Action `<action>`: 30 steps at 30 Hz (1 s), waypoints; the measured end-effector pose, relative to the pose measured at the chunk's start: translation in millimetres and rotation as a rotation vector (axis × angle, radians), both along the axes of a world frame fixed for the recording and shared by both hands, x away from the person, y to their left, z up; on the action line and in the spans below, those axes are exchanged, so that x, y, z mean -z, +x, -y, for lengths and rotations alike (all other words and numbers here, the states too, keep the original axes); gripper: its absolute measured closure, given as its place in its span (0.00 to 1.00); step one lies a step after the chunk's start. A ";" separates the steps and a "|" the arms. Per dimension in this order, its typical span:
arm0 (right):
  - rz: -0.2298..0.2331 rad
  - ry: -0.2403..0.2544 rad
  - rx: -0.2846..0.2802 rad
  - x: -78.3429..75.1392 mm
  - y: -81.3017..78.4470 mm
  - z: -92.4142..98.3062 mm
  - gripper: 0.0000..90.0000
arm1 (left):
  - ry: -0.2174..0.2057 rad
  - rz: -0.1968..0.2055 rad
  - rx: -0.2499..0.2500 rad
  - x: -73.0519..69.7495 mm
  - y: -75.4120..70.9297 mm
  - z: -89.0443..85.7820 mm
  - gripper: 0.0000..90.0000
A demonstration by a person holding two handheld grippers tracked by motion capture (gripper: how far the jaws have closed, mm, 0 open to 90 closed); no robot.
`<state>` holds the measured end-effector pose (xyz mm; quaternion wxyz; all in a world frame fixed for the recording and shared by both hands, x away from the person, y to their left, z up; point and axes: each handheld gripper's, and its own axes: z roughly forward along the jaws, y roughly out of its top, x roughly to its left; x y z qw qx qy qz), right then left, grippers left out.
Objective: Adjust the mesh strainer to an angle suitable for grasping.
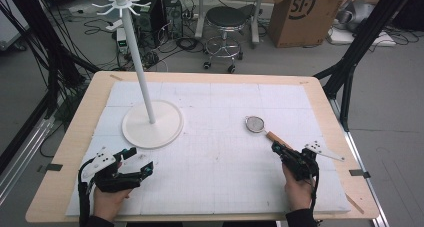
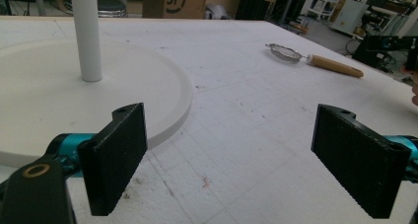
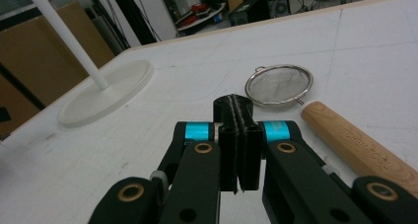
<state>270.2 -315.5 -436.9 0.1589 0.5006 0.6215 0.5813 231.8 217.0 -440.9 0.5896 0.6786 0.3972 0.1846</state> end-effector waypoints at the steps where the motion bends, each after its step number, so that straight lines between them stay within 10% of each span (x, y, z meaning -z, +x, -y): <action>1: -0.004 -0.008 0.005 0.6 1.4 -0.4 0.99 | -0.001 0.002 0.002 -0.1 -1.6 0.3 0.16; 30: -0.232 -0.103 0.177 13.7 58.6 41.5 1.00 | 0.012 0.014 0.019 -0.2 -1.7 3.0 0.16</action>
